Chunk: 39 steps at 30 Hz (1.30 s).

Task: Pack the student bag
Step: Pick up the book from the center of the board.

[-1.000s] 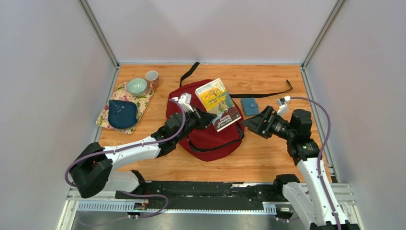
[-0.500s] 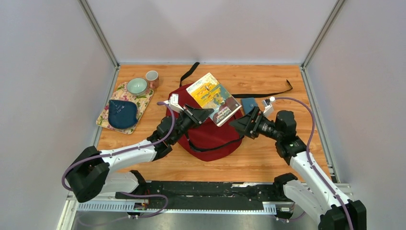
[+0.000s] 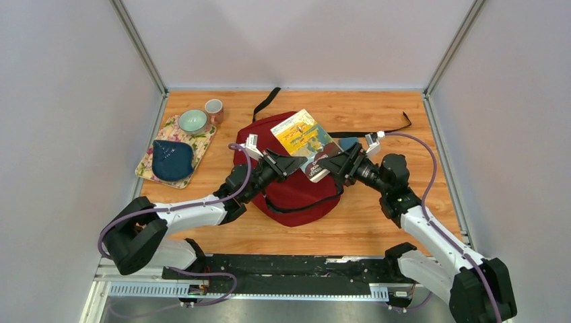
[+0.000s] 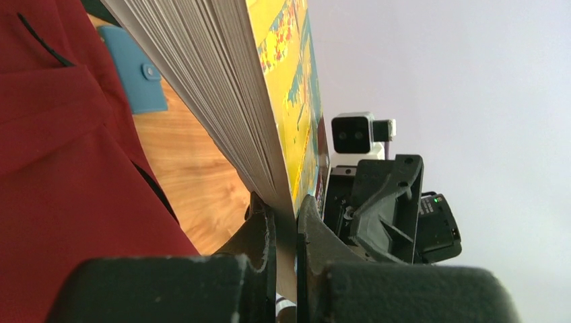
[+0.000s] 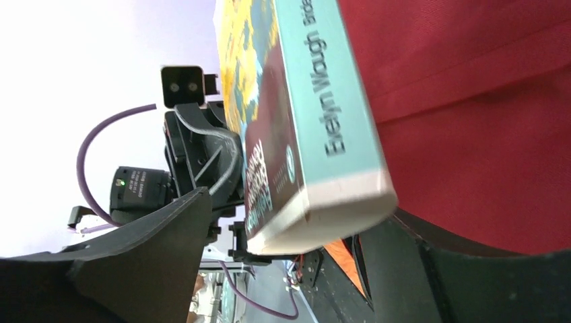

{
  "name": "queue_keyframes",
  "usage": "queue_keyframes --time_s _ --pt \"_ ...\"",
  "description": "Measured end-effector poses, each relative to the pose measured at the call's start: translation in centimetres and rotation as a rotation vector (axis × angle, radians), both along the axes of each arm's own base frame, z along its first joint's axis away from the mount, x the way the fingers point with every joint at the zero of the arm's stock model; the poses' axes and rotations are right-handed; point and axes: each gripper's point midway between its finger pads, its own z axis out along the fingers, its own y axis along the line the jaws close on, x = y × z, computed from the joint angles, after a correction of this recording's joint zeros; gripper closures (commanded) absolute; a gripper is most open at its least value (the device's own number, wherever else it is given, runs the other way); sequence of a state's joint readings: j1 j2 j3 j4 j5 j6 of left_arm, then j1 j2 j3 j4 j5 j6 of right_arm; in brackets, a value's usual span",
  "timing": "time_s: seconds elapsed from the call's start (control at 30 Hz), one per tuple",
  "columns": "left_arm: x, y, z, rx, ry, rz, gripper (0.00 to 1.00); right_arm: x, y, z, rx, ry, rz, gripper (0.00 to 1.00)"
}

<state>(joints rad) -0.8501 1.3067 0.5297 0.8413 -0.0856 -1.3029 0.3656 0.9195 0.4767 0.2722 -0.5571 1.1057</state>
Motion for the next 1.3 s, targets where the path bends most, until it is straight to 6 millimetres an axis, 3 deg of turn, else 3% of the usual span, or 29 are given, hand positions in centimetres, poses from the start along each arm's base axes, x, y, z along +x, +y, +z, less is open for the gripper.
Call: queue_keyframes --time_s 0.23,0.33,0.43,0.47,0.5,0.53,0.6,0.63,0.73,0.9,1.07,1.17,1.3 --pt "-0.1 -0.6 -0.3 -0.024 0.017 -0.028 1.0 1.2 0.8 0.2 0.044 0.008 -0.016 0.4" --pt "-0.2 -0.7 0.0 -0.041 0.013 -0.035 1.0 1.3 1.1 0.3 0.063 0.013 -0.013 0.53" --pt "-0.2 -0.9 0.0 -0.052 0.014 -0.043 1.0 1.3 1.2 0.4 0.084 0.016 -0.017 0.78" --pt "-0.1 -0.9 -0.1 -0.053 0.019 -0.043 1.0 1.3 1.2 0.5 0.086 0.008 -0.018 0.94" --pt "-0.1 -0.9 -0.3 -0.053 0.023 -0.044 0.99 1.4 1.2 0.5 0.085 0.003 -0.02 1.0" --pt "0.0 -1.0 -0.4 -0.054 0.028 -0.046 0.84 1.4 1.1 0.5 0.082 0.001 -0.022 1.0" --pt "0.0 -1.1 -0.7 -0.05 0.028 -0.055 0.63 1.5 1.0 0.3 0.075 0.004 -0.029 1.0" --pt "0.0 -1.2 -0.8 -0.04 0.024 -0.06 0.45 1.4 1.0 0.2 0.073 0.006 -0.031 1.0" --pt "-0.3 -1.4 -1.2 -0.003 0.004 -0.101 0.27 1.3 0.7 0.3 0.069 0.011 -0.046 1.0" --pt "-1.1 -3.6 -0.3 0.12 -0.056 -0.251 0.19 0.9 -0.9 0.1 0.029 0.023 -0.128 1.0" --pt "-1.9 -4.8 -0.5 0.28 -0.12 -0.371 0.18 0.4 -4.3 0.2 -0.009 0.002 -0.267 1.0" --pt "-2.7 -4.8 -1.9 0.384 -0.149 -0.428 0.18 0.2 -7.0 -0.9 -0.061 0.031 -0.376 1.0" --pt "-3.7 -3.9 -5.6 0.552 -0.143 -0.472 0.17 -0.5 -9.7 -2.4 -0.147 0.064 -0.489 1.0"
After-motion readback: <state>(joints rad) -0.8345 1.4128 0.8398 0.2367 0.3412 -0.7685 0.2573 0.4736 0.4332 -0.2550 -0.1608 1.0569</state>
